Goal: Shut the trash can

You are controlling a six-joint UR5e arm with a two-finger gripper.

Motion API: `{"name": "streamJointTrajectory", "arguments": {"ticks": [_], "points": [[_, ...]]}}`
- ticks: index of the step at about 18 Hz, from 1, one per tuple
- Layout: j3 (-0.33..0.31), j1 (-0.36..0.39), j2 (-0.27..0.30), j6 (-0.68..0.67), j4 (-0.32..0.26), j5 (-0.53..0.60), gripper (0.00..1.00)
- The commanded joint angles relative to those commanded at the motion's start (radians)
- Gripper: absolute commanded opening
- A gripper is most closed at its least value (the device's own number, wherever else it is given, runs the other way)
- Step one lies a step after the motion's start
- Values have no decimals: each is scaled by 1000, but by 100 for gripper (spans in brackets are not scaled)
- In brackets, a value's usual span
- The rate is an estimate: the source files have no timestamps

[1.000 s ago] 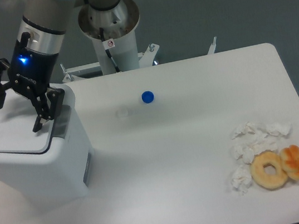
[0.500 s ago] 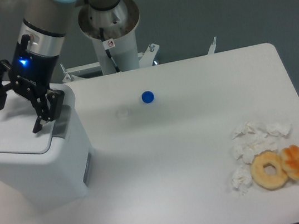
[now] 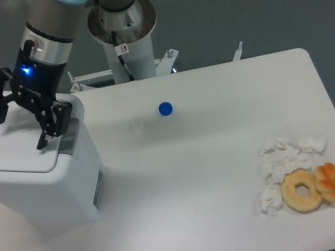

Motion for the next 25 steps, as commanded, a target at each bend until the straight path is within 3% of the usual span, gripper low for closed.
{"name": "streamJointTrajectory", "arguments": {"ticks": [25], "points": [[-63,0,60,2,-6,-2,100]]}}
